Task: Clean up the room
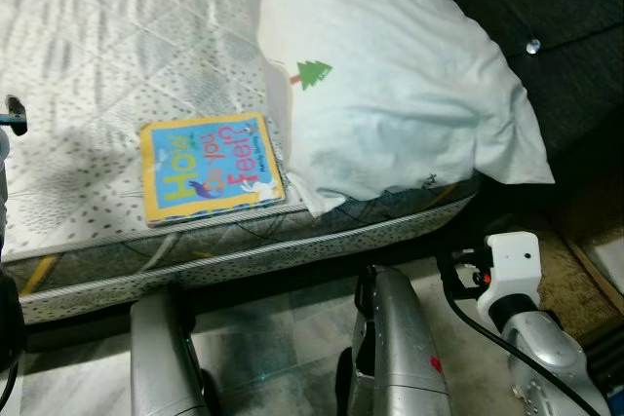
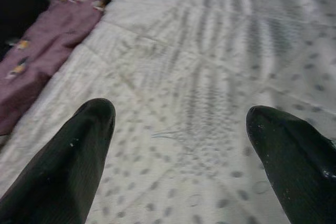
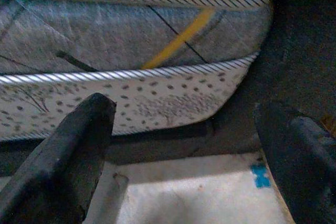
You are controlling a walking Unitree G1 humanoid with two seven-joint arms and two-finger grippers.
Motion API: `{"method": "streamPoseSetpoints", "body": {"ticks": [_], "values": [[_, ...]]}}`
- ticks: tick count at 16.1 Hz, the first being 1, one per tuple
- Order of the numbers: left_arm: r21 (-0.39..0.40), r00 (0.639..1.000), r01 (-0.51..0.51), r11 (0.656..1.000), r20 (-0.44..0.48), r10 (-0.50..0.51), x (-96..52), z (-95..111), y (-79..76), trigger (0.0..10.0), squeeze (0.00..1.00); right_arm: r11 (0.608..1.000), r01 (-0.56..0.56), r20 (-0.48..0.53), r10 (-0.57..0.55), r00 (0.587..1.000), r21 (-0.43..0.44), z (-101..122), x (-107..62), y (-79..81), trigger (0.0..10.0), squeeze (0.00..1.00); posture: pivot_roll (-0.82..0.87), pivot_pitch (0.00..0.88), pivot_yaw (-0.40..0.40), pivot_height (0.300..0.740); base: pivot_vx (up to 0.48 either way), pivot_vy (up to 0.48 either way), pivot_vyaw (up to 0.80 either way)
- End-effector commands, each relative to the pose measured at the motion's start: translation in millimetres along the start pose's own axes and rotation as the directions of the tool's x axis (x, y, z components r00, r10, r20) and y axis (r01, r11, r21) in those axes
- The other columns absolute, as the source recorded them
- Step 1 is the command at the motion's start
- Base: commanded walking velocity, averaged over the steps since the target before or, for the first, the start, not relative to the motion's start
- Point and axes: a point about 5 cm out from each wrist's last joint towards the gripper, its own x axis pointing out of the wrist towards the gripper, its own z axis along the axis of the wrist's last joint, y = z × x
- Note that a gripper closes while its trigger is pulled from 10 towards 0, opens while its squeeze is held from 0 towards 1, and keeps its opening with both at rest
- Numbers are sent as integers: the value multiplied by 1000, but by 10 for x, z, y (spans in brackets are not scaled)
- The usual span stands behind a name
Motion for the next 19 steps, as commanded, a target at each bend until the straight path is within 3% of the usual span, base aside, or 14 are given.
{"method": "streamPoseSetpoints", "body": {"ticks": [1,5,8,10,13,15,17,19], "values": [[-19,998,-47,999,34,47,-30,-37,45,10000,0,1000,7,-20,-7,1000,-1,-64,-9,-8,10000,0,-84,183,-64,471,0,0,0],[-82,978,-65,995,192,80,-308,-167,-159,10000,0,1000,-5,1,5,1000,18,-46,97,57,10000,0,-47,172,-53,471,0,0,0],[-136,940,175,975,316,-125,-1053,-289,-835,10000,0,998,-32,60,28,998,58,73,225,173,10000,0,-23,162,-49,471,0,0,0],[-159,917,265,951,346,-198,-1359,-304,-1066,10000,0,995,-70,77,65,995,74,93,239,290,10000,0,-22,155,-44,471,0,0,0],[-181,901,398,899,260,-346,-1723,-356,-1335,10000,0,993,-87,99,78,992,86,125,282,370,10000,0,-23,151,-34,471,0,0,0],[-220,867,495,840,191,-461,-1823,-442,-1531,10000,0,992,-93,112,83,990,88,163,293,398,10000,0,-32,150,-29,471,0,0,0],[-275,858,506,818,65,-509,-1864,-570,-1639,10000,0,992,-93,117,83,990,84,169,290,399,10000,0,-39,148,-25,471,0,0,0],[-314,841,519,795,23,-541,-1939,-569,-1688,10000,0,993,-86,112,77,991,78,141,282,377,10000,0,-38,148,-25,471,0,0,0]]}}
